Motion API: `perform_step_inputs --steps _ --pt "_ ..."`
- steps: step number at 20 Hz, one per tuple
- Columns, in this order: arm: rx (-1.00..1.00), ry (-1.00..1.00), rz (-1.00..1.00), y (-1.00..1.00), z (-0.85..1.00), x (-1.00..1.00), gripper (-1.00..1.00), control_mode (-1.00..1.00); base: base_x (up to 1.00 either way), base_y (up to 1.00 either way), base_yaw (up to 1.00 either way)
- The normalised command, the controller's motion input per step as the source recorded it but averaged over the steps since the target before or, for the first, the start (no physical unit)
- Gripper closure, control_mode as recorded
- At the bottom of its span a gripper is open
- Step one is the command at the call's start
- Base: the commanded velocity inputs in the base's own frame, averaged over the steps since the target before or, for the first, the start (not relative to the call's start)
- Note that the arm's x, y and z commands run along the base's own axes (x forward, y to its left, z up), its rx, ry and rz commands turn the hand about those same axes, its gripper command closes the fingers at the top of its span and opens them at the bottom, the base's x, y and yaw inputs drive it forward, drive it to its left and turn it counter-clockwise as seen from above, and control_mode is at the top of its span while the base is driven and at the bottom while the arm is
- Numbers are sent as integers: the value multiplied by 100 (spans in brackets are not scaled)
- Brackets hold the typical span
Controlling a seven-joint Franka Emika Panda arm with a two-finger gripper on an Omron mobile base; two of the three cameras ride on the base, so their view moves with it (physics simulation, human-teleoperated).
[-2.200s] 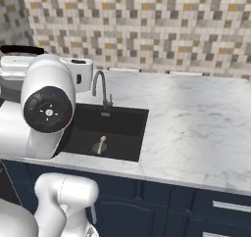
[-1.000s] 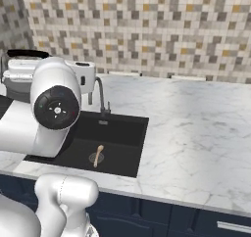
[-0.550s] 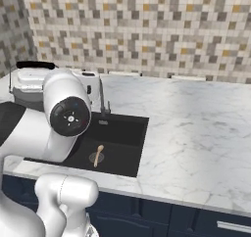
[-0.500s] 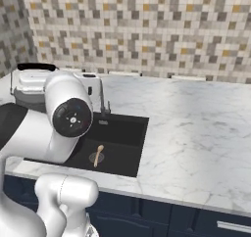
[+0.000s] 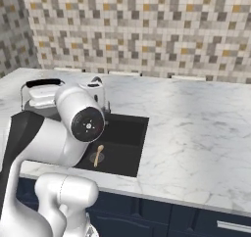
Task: Open the cabinet, pick the kettle from the cabinet, and place it in the sink.
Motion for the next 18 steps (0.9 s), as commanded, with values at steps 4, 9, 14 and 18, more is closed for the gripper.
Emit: perform_step_inputs --steps 4,9,14,18 --pt "-7 0 6 0 -22 7 100 -100 0 0 0" --pt "-7 0 3 6 -18 6 100 -100 0 0 0" --pt "-11 2 0 17 -16 2 100 -100 0 0 0" --pt "-8 3 0 12 -22 0 100 -100 0 0 0"
